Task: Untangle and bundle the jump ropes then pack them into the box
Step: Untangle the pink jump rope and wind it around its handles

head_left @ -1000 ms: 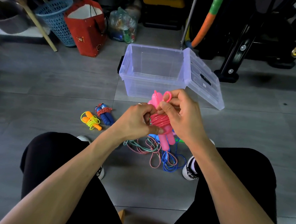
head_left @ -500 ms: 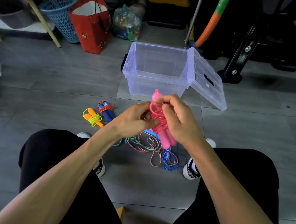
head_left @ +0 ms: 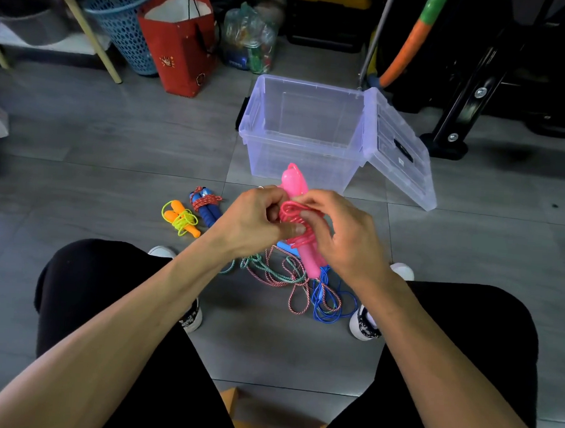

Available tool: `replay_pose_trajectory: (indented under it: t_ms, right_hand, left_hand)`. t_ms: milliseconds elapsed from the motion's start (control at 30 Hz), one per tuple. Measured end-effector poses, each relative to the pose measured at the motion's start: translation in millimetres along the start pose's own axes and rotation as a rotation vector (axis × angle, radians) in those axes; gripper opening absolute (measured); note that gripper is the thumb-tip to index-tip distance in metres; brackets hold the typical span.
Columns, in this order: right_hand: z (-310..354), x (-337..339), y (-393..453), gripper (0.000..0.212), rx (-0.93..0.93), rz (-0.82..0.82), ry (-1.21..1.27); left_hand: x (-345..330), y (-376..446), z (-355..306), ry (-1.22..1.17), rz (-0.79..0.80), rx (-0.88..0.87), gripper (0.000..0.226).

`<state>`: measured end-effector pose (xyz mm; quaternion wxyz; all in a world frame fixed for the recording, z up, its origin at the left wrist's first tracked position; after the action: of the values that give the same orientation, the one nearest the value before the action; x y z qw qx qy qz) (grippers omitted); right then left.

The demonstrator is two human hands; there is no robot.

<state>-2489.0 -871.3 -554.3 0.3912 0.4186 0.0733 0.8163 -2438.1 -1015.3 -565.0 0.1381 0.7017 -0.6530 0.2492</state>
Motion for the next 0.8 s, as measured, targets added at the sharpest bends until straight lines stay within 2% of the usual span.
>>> replay_pose_trajectory:
  t_ms: [100, 267, 367, 567, 800]
  right_hand:
    - [2, -8, -4, 0.022, 0.176, -0.055, -0.141]
    - [5, -5, 2, 0.017, 0.009, -0.177, -0.059]
    - [9, -5, 7, 0.02, 0.034, -0.167, -0.08]
    - [14, -14, 10, 0.039, 0.008, -0.181, -0.147]
    - [11, -11, 17, 0.03, 0.048, -0.195, -0.151]
  left_hand:
    - [0, 0, -2, 0.01, 0.008, -0.011, 0.023]
    - [3, 0, -6, 0.082, 0.045, 0.005, 0.025]
    - [7, 0, -10, 0.095, 0.024, 0.006, 0.033]
    - [4, 3, -10, 0.217, -0.054, 0.001, 0.043]
    - [4, -2, -7, 0.215, -0.207, -0.088, 0.034]
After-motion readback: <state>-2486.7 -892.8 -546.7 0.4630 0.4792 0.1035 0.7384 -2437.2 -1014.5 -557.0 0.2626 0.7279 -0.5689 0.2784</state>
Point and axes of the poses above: each hand's wrist, its own y-axis towards the middle knuckle, its own x-axis out of the back of the hand, z = x × y, the point moved 4 cm from there along y, towards the middle knuckle, and after that the axes turned 6 degrees about z, right-handed, at the moved point
